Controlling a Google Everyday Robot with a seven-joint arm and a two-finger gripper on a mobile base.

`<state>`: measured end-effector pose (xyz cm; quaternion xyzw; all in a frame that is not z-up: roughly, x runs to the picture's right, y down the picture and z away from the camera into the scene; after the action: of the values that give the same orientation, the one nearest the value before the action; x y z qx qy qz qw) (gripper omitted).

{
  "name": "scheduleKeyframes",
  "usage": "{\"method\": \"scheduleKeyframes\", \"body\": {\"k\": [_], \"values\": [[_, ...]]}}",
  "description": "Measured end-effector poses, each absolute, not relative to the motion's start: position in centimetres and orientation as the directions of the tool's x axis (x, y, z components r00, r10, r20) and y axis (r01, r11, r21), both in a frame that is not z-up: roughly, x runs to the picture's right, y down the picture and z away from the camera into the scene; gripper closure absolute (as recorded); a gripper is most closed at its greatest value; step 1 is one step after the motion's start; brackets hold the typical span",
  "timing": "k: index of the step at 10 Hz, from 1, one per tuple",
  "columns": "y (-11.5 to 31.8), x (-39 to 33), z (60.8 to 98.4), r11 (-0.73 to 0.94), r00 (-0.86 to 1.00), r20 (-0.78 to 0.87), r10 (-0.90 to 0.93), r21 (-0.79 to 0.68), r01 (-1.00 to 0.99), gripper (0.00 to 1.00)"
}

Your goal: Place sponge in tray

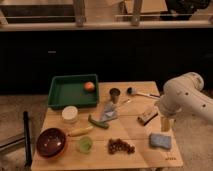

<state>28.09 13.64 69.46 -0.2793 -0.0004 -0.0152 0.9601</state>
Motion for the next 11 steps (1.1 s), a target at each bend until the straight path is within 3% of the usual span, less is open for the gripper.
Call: {"method": "scheduleKeyframes", "body": {"k": [11], "values": [[19.7, 29.5, 73.2, 0.823, 0.993, 0.074, -0.091, -0.556, 0.117, 0.20]]}}
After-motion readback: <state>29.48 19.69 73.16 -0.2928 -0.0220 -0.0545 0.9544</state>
